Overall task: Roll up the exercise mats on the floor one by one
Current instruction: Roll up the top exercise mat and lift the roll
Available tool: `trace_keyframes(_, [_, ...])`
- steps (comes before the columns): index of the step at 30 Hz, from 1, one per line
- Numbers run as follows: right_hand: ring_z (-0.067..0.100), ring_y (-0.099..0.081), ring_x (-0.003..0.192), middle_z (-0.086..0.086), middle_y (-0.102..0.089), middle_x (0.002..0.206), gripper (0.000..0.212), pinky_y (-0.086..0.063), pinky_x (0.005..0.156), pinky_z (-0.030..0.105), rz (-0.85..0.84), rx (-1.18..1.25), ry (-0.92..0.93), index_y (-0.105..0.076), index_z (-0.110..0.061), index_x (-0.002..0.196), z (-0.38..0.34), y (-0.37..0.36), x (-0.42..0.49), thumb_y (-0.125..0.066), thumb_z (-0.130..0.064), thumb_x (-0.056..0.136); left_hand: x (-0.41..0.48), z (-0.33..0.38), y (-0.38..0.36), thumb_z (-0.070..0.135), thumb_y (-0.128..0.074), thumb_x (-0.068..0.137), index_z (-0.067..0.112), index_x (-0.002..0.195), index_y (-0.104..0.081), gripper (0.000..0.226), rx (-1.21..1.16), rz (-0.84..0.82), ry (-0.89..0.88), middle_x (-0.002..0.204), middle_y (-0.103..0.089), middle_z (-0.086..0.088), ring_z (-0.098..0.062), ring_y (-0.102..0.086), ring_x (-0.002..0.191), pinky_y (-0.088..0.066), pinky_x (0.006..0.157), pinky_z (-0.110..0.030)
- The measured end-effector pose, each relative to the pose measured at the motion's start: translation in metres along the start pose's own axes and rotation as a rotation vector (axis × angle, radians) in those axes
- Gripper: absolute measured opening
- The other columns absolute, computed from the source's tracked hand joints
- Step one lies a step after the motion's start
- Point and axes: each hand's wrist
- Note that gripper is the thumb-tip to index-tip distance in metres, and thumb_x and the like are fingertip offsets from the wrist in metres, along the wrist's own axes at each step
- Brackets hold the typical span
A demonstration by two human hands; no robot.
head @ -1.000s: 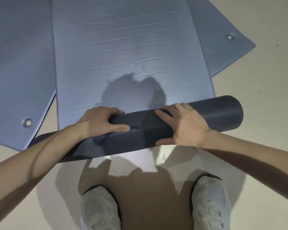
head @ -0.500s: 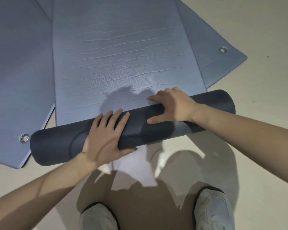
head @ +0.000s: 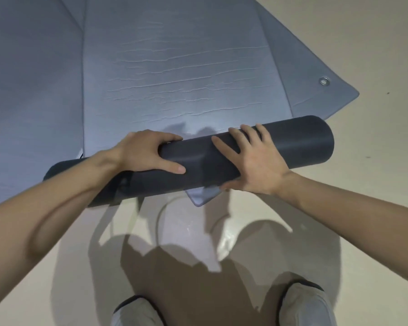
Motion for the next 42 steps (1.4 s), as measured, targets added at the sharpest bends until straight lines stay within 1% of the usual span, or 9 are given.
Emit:
trace_keyframes(5, [0.034,-0.056,0.096,0.009,-0.060,0.112,0.111,-0.046,0.091,0.047,-0.070,0.099,0.017,-0.041,-0.024,0.153,0.026,0.009,0.035,-0.047,-0.096,0.069,-0.024,0.002,-0.025,0.070,-0.053,0.084,0.020,0.135,-0.065,0.073,0.284,0.574,-0.172,0.127,-0.070,0.000,-0.029,-0.065,0.114,-0.044,0.092,-0.041])
trace_keyframes(8, [0.030,-0.058,0.093,0.002,-0.059,0.101,0.105,-0.049,0.081,0.043,-0.205,0.156,0.002,-0.040,-0.033,0.148,0.040,0.023,0.062,-0.051,-0.098,0.066,-0.031,0.009,-0.047,0.067,-0.064,0.080,0.015,0.141,-0.062,0.079,0.362,0.669,-0.228,0.146,-0.060,-0.006,-0.032,-0.057,0.131,-0.042,0.101,-0.048])
trace_keyframes(14, [0.029,-0.063,0.100,-0.003,-0.065,0.108,0.093,-0.043,0.076,0.039,-0.385,0.270,-0.009,-0.038,-0.042,0.141,0.055,0.036,0.100,-0.060,-0.093,0.066,-0.007,0.006,-0.048,0.090,-0.060,0.063,0.021,0.159,-0.034,0.121,0.527,0.503,-0.036,0.162,-0.037,-0.018,-0.047,-0.040,0.143,-0.030,0.116,-0.061])
trace_keyframes(21, [0.023,-0.061,0.090,-0.015,-0.068,0.095,0.076,-0.045,0.076,0.039,-0.465,0.439,-0.076,-0.054,-0.044,0.121,0.057,0.045,0.114,-0.071,-0.088,0.060,0.011,-0.001,-0.020,0.093,-0.058,0.054,0.021,0.155,-0.038,0.125,0.584,0.463,-0.062,0.132,-0.061,-0.012,-0.037,-0.063,0.104,-0.049,0.088,-0.048])
trace_keyframes(26, [0.012,-0.064,0.097,-0.021,-0.068,0.103,0.065,-0.051,0.086,0.040,-0.641,0.622,-0.115,-0.058,-0.048,0.115,0.048,0.043,0.090,-0.075,-0.082,0.062,-0.012,0.010,-0.015,0.097,-0.059,0.050,0.031,0.154,-0.034,0.125,0.540,0.294,-0.089,0.122,-0.065,0.003,-0.026,-0.063,0.097,-0.045,0.065,-0.035])
trace_keyframes(30, [0.008,-0.072,0.095,-0.017,-0.074,0.104,0.047,-0.058,0.089,0.037,-0.826,0.892,-0.165,-0.068,-0.042,0.111,0.041,0.033,0.043,-0.085,-0.061,0.072,-0.034,0.036,-0.026,0.098,-0.060,0.046,0.043,0.148,-0.031,0.120,0.458,0.035,-0.104,0.113,-0.063,0.013,-0.019,-0.063,0.102,-0.043,0.072,-0.035])
trace_keyframes(34, [0.008,-0.072,0.105,-0.016,-0.074,0.114,0.052,-0.056,0.102,0.041,-0.951,0.983,-0.180,-0.067,-0.042,0.123,0.024,0.025,-0.006,-0.083,-0.056,0.076,-0.044,0.054,-0.051,0.094,-0.067,0.042,0.045,0.135,-0.044,0.107,0.371,-0.104,-0.176,0.097,-0.064,0.013,-0.018,-0.064,0.089,-0.049,0.073,-0.036])
trace_keyframes(38, [0.010,-0.058,0.117,-0.021,-0.061,0.124,0.064,-0.047,0.107,0.039,-0.714,0.786,-0.242,-0.054,-0.054,0.135,0.014,0.033,-0.031,-0.066,-0.077,0.077,-0.034,0.056,-0.050,0.095,-0.068,0.038,0.047,0.120,-0.053,0.096,0.346,-0.142,-0.206,0.088,-0.067,0.015,-0.016,-0.064,0.082,-0.050,0.069,-0.034])
trace_keyframes(42, [0.030,-0.051,0.121,0.001,-0.053,0.138,0.094,-0.041,0.105,0.049,-0.310,0.431,-0.145,-0.045,-0.035,0.152,-0.018,0.035,-0.063,-0.042,-0.090,0.076,-0.009,0.050,-0.032,0.090,-0.076,0.037,0.057,0.113,-0.057,0.084,0.206,-0.300,-0.161,0.093,-0.070,0.026,-0.009,-0.065,0.090,-0.052,0.082,-0.035])
Point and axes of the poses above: each hand's wrist, its own x-axis towards the middle knuckle, its own y-axis out of the back of the hand, z = x × y
